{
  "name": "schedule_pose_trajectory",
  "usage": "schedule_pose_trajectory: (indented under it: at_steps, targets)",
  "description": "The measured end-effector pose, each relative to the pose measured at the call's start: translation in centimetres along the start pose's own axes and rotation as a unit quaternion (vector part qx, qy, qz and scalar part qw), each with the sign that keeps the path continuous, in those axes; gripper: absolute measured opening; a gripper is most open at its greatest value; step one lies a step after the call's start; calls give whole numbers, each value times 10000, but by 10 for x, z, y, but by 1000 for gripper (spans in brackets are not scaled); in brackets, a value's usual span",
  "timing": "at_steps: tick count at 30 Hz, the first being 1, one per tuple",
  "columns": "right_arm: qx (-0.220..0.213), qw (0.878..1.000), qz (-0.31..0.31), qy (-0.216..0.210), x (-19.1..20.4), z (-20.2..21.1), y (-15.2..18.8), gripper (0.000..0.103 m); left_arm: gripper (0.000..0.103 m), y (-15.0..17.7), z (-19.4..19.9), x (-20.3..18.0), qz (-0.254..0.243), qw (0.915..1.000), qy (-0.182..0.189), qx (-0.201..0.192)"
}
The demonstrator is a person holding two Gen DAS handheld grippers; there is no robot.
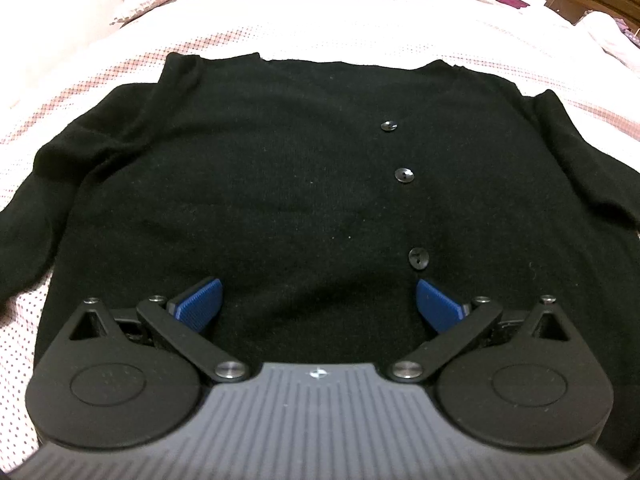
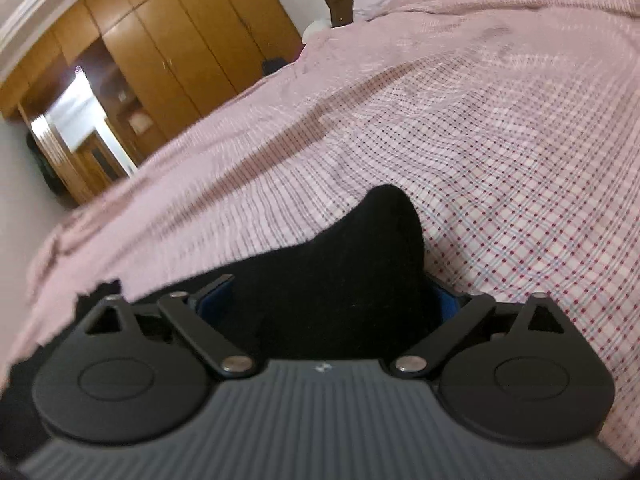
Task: Fold small clothes
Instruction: 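Lift the sleeve with the right gripper, lay it across the body, open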
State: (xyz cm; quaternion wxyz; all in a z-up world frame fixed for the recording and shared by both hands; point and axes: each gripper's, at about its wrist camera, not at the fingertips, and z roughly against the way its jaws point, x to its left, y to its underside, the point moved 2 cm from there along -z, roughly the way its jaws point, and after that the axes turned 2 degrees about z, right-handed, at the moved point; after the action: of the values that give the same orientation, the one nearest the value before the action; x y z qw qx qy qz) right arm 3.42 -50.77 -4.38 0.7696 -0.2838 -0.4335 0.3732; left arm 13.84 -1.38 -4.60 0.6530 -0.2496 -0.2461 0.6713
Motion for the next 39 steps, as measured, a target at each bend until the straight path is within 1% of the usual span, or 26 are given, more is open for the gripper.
schedule_pose_trajectory:
  at_steps: [2, 3, 5, 6, 8, 9, 10, 11, 14, 18, 24, 30, 35, 39]
  targets:
    - [-13, 9999, -97, -49, -2, 0, -2, 80, 103, -1, 0, -1, 17, 10000, -21, 29]
    - [-27, 9999, -118, -16, -2, -1, -3, 77, 103, -1, -1, -1, 19, 10000, -25, 33]
    - [-44, 9999, -155, -21, -3, -1, -5, 65, 103, -1, 0, -1, 14, 10000, -28, 30]
    - [-34, 9998, -194, -43, -3, -1, -6, 62, 103, -1, 0, -1, 8, 10000, -32, 25]
    - [-31, 9996, -268, -94, -6, -4, -11, 42, 103, -1, 0, -2, -8, 10000, -54, 20]
    - [-1, 9995, -300, -109, -6, -3, -12, 36, 103, -2, 0, -3, -22, 10000, -67, 25]
    - [8, 9994, -323, -117, -7, -3, -12, 21, 103, -2, 0, -3, -35, 10000, -74, 34]
    - [20, 9992, -371, -135, -9, -2, -14, 19, 103, -3, 1, -3, -42, 10000, -75, 50]
    - [-118, 9984, -495, -249, -12, 7, -18, 15, 103, -6, 3, -2, -37, 9999, -39, 108]
    - [-395, 9978, -519, -95, -12, 25, -30, 15, 103, -9, 9, 3, -31, 10000, -26, 82]
    - [-691, 9963, -502, 38, -7, 46, -51, 15, 103, -13, 21, 10, -175, 9995, -229, -146]
    - [-995, 9941, -420, 135, 9, 60, -84, 15, 103, -15, 28, 25, -6, 9996, -209, -184]
    - [-1066, 9942, -154, 75, 39, 63, -111, 15, 103, -14, 31, 38, 145, 9994, -252, -204]
    - [-1067, 9940, 0, -237, 77, 68, -125, 15, 103, -14, 35, 50, 238, 9991, -276, -232]
